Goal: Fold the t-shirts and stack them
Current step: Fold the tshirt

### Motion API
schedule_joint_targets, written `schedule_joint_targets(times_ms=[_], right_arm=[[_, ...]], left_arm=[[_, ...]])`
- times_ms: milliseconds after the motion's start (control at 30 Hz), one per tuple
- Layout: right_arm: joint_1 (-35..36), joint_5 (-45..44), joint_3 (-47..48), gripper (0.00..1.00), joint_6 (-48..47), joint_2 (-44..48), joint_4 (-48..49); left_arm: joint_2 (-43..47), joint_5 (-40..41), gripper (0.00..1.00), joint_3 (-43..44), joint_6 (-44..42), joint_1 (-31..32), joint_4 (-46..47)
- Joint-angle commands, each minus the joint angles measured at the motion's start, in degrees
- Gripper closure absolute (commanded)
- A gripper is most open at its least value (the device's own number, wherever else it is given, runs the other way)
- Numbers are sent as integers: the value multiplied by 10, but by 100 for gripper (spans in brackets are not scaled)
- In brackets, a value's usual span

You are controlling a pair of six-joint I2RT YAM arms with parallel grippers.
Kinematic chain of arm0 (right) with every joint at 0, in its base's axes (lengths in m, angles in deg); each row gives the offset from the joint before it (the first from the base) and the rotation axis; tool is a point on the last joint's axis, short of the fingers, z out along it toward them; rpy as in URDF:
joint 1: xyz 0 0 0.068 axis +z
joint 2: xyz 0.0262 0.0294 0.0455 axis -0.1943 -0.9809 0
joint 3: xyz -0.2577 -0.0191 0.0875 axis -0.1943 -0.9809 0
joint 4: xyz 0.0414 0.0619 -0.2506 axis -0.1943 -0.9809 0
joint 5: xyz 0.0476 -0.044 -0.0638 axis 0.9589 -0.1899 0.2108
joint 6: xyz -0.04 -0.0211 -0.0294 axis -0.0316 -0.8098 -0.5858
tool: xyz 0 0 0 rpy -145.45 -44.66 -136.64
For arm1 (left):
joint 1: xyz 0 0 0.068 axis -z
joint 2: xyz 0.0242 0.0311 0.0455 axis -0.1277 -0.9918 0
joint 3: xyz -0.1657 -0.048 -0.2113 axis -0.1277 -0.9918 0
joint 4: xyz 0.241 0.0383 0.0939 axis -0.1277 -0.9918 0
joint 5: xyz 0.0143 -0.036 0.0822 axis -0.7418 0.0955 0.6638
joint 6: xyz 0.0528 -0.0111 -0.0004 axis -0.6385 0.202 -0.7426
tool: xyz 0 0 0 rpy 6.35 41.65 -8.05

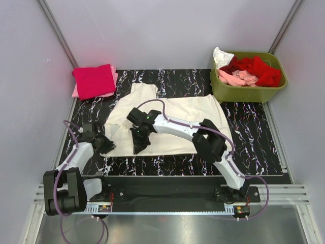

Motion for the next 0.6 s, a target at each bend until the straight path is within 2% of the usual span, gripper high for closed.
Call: schedule_joint_targets(times_ms=[0, 300, 567], right_arm=[[-1, 27, 33, 83, 11, -28, 3], [-25, -36, 109, 83, 7, -97, -22], [-135, -51, 208, 81, 1, -131, -55]], left_arm=[[9, 22, 77, -7, 1, 1, 21], [14, 40, 78, -10, -3, 1, 11], [11, 59, 80, -7, -3, 0, 0]])
